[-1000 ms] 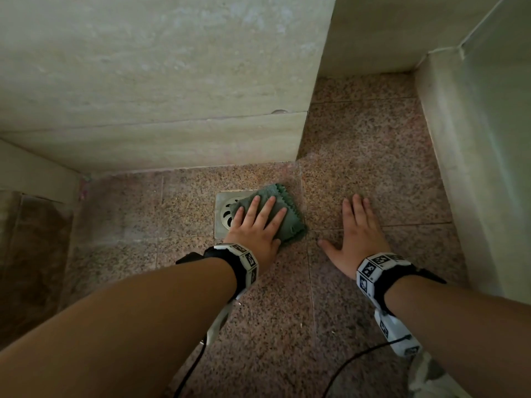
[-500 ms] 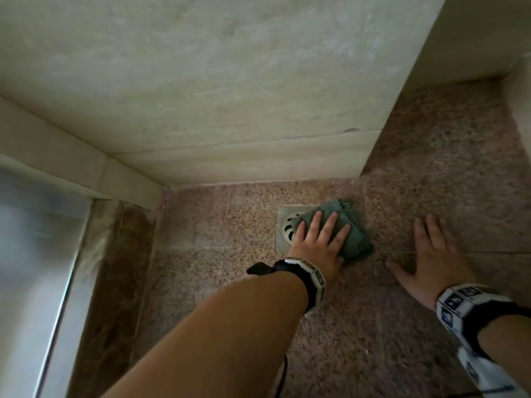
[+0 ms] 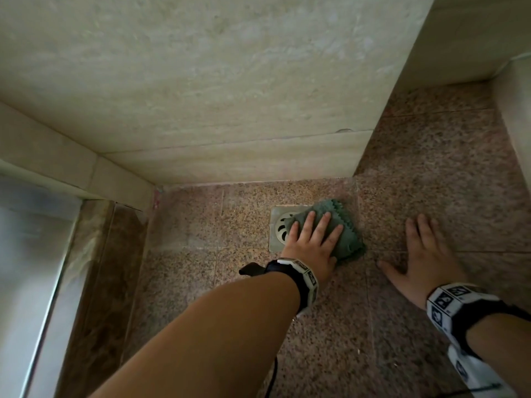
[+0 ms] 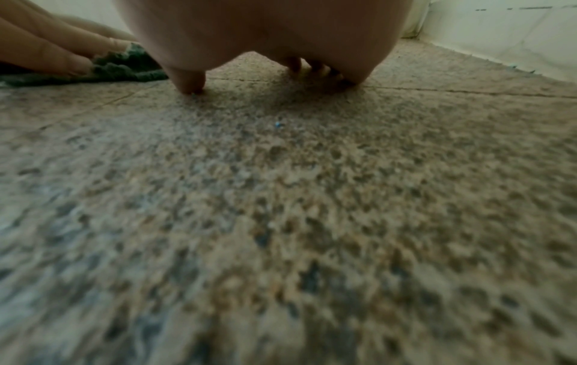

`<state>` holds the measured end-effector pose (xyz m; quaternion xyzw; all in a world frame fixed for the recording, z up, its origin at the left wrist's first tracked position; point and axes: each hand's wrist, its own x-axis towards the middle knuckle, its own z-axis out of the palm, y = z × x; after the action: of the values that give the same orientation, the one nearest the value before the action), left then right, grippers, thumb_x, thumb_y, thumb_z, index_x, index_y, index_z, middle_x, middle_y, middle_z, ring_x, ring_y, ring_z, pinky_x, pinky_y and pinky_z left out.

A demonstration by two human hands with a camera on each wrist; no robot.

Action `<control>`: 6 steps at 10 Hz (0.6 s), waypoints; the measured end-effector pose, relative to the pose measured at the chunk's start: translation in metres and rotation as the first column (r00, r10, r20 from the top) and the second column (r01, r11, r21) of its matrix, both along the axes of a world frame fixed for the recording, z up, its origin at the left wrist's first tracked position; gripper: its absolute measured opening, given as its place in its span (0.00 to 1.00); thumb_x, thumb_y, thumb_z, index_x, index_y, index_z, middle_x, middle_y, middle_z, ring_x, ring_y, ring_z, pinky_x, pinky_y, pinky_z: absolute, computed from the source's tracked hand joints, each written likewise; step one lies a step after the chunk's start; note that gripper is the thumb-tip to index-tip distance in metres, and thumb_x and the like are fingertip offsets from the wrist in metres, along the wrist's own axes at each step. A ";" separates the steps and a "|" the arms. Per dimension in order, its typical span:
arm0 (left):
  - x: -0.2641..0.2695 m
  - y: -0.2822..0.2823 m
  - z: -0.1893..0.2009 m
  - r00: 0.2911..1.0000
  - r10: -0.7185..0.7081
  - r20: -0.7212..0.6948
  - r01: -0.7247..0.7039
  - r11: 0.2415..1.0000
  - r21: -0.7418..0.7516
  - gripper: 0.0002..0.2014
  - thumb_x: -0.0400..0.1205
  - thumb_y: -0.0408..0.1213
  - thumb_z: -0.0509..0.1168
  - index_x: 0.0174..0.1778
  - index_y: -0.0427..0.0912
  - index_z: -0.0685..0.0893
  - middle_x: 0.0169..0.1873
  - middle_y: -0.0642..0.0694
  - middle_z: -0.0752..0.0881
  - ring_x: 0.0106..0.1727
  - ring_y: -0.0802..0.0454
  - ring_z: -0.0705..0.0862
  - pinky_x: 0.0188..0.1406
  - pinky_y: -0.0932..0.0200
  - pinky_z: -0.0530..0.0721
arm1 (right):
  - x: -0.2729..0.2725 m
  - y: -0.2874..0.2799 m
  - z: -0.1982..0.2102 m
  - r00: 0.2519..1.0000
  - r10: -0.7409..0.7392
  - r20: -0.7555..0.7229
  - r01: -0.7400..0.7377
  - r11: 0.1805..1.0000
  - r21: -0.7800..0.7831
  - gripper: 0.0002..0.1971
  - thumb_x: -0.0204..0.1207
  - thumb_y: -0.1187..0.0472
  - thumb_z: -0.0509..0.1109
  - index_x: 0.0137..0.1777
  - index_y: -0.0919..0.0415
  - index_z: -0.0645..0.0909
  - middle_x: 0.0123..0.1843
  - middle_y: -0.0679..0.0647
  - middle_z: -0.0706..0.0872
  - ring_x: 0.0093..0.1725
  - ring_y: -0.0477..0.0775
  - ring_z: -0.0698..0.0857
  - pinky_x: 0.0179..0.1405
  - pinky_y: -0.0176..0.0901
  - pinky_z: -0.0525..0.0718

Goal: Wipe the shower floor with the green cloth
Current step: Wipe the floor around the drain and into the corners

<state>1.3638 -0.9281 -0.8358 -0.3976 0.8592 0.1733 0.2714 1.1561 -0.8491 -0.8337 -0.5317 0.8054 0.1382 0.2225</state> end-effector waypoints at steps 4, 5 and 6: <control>-0.001 0.002 0.000 1.000 0.010 0.005 -0.010 1.000 -0.022 0.33 0.89 0.56 0.45 0.86 0.55 0.34 0.85 0.48 0.31 0.85 0.38 0.32 0.81 0.35 0.37 | -0.001 0.001 -0.002 1.000 0.005 0.002 -0.005 1.000 -0.018 0.54 0.74 0.25 0.54 0.86 0.58 0.34 0.87 0.54 0.33 0.85 0.58 0.35 0.85 0.51 0.46; -0.001 0.003 0.000 1.000 0.010 0.009 -0.010 1.000 -0.027 0.34 0.89 0.56 0.45 0.85 0.55 0.33 0.85 0.47 0.31 0.85 0.38 0.32 0.81 0.35 0.37 | -0.002 0.002 -0.002 1.000 0.005 0.015 -0.005 1.000 -0.023 0.54 0.74 0.25 0.54 0.86 0.58 0.34 0.87 0.54 0.33 0.86 0.58 0.36 0.85 0.51 0.46; -0.001 0.003 0.000 1.000 0.010 0.011 -0.009 1.000 -0.030 0.34 0.89 0.55 0.45 0.85 0.55 0.34 0.85 0.47 0.31 0.85 0.38 0.32 0.81 0.35 0.37 | -0.002 0.002 -0.003 1.000 -0.001 0.028 0.002 0.999 -0.035 0.54 0.73 0.25 0.54 0.86 0.58 0.34 0.87 0.53 0.33 0.86 0.57 0.35 0.85 0.51 0.46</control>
<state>1.3623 -0.9251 -0.8360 -0.4066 0.8583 0.1596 0.2692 1.1542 -0.8474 -0.8365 -0.5368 0.8049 0.1165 0.2247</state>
